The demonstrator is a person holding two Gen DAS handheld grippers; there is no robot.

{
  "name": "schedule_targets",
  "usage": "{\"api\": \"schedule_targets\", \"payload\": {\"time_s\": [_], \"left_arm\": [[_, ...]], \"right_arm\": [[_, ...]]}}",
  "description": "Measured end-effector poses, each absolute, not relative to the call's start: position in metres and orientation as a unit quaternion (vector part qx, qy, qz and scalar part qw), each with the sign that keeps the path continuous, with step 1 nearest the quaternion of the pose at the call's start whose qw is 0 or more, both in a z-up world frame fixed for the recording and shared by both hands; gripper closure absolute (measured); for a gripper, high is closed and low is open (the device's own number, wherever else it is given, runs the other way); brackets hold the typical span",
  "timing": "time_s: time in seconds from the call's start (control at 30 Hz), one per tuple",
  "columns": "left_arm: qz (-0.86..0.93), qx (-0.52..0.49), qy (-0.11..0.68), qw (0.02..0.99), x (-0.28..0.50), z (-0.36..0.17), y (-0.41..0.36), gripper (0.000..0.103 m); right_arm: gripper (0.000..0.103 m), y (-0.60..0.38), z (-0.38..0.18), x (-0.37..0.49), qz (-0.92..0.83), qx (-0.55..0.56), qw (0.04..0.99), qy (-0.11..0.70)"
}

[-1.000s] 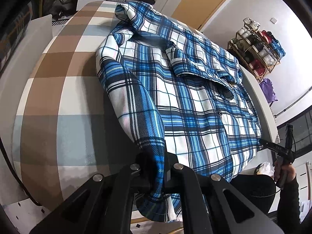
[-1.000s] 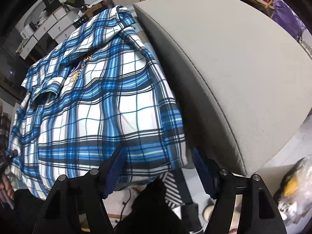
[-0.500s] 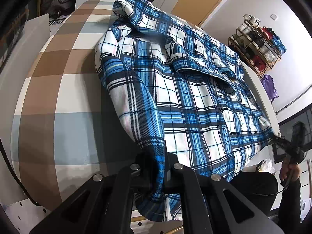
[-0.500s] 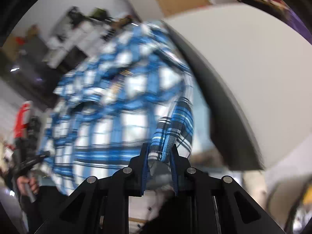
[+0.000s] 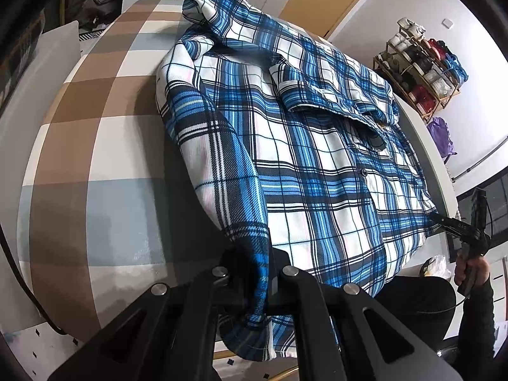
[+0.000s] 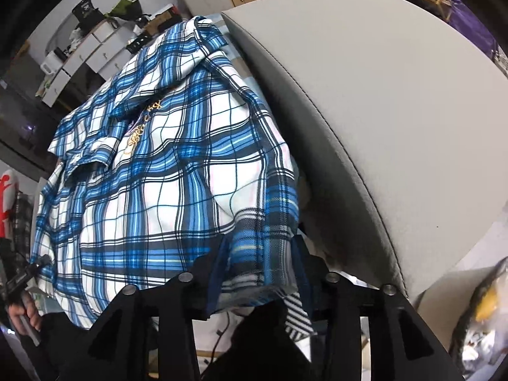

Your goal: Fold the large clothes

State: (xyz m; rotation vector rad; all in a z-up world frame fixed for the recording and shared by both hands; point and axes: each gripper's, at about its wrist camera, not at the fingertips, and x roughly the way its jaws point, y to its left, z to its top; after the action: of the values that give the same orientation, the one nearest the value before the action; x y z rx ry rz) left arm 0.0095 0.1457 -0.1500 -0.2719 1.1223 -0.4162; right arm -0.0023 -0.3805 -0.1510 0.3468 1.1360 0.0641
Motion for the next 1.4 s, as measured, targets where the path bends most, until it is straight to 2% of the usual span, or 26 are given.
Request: {"api": "schedule_targets", "payload": {"time_s": [0.17, 0.2, 0.27, 0.3, 0.33, 0.53, 0.7, 0.93, 1.17, 1.3, 1.4], "left_arm": [[-0.193, -0.130, 0.532, 0.814, 0.011, -0.152, 0.148, 0.103], [-0.192, -0.131, 0.533, 0.814, 0.011, -0.153, 0.149, 0.103], [-0.192, -0.125, 0.538, 0.811, 0.011, -0.155, 0.148, 0.103], [-0.193, -0.122, 0.543, 0.808, 0.011, -0.156, 0.147, 0.102], [-0.194, -0.117, 0.552, 0.803, 0.010, -0.158, 0.146, 0.100], [-0.199, -0.113, 0.559, 0.797, -0.002, -0.157, 0.145, 0.101], [-0.234, -0.196, 0.559, 0.771, -0.015, -0.150, 0.167, 0.103], [-0.283, -0.262, 0.556, 0.736, -0.026, -0.128, 0.188, 0.103], [-0.309, -0.363, 0.516, 0.712, 0.055, -0.075, 0.187, 0.103], [-0.275, -0.429, 0.485, 0.711, 0.139, -0.043, 0.202, 0.103], [-0.227, -0.459, 0.482, 0.711, 0.186, -0.042, 0.211, 0.103]], "right_arm": [[0.060, -0.377, -0.156, 0.002, 0.027, 0.150, 0.827, 0.541], [0.063, -0.377, -0.155, 0.001, 0.027, 0.154, 0.828, 0.538], [0.077, -0.379, -0.152, -0.002, 0.023, 0.156, 0.835, 0.527], [0.097, -0.382, -0.150, -0.005, 0.018, 0.157, 0.839, 0.520], [0.099, -0.384, -0.147, -0.007, 0.028, 0.167, 0.842, 0.512], [0.099, -0.386, -0.132, -0.024, 0.070, 0.171, 0.854, 0.486], [0.099, -0.399, -0.129, -0.032, 0.091, 0.203, 0.850, 0.477], [0.099, -0.415, -0.112, -0.034, 0.133, 0.275, 0.828, 0.470], [0.099, -0.399, -0.041, 0.030, 0.174, 0.282, 0.825, 0.458], [0.099, -0.396, -0.003, 0.105, 0.154, 0.295, 0.817, 0.471], [0.099, -0.402, 0.005, 0.182, 0.108, 0.313, 0.802, 0.497]]}}
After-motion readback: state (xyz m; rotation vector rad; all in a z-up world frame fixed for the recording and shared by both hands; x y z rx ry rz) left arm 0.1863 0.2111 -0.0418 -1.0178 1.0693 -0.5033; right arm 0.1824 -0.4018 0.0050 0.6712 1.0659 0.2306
